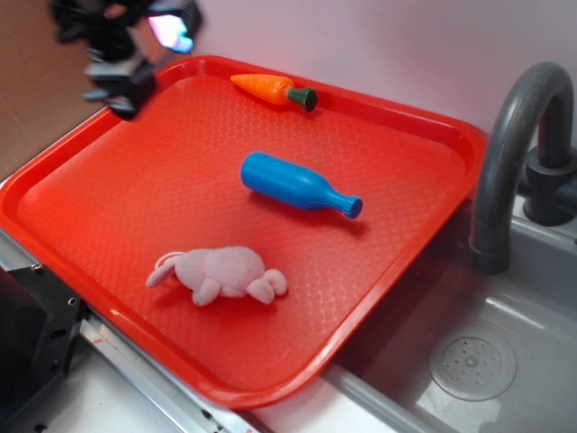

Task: Grab the blue bottle.

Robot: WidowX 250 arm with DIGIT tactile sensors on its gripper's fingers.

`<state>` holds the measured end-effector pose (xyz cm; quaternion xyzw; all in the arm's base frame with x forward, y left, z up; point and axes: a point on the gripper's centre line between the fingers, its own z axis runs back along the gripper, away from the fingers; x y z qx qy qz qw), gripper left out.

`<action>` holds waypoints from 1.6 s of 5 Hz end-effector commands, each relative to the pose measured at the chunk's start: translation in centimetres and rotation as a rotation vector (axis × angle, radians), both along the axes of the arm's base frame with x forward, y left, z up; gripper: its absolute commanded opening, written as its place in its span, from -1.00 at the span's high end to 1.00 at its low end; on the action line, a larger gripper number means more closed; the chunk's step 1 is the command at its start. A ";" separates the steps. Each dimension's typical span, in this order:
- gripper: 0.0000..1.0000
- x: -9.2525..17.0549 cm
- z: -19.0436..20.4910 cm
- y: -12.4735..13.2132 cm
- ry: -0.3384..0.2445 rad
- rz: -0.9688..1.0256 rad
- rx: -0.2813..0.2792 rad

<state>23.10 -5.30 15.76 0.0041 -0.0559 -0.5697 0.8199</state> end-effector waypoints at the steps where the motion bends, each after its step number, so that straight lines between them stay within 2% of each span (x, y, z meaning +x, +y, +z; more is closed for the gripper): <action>1: -1.00 3.1 -2.3 -2.7 0.016 -0.172 -0.092; 2: -1.00 3.2 -4.5 -3.6 0.063 -0.201 -0.069; 3: -1.00 3.0 -5.9 -3.9 0.085 -0.206 -0.043; 4: -1.00 2.3 -7.2 -4.6 0.091 -0.197 0.019; 5: -1.00 2.3 -7.8 -4.8 0.082 -0.183 0.019; 6: -1.00 2.4 -8.8 -4.8 0.090 -0.171 0.058; 8: -1.00 3.1 -9.9 -4.2 0.099 -0.143 0.076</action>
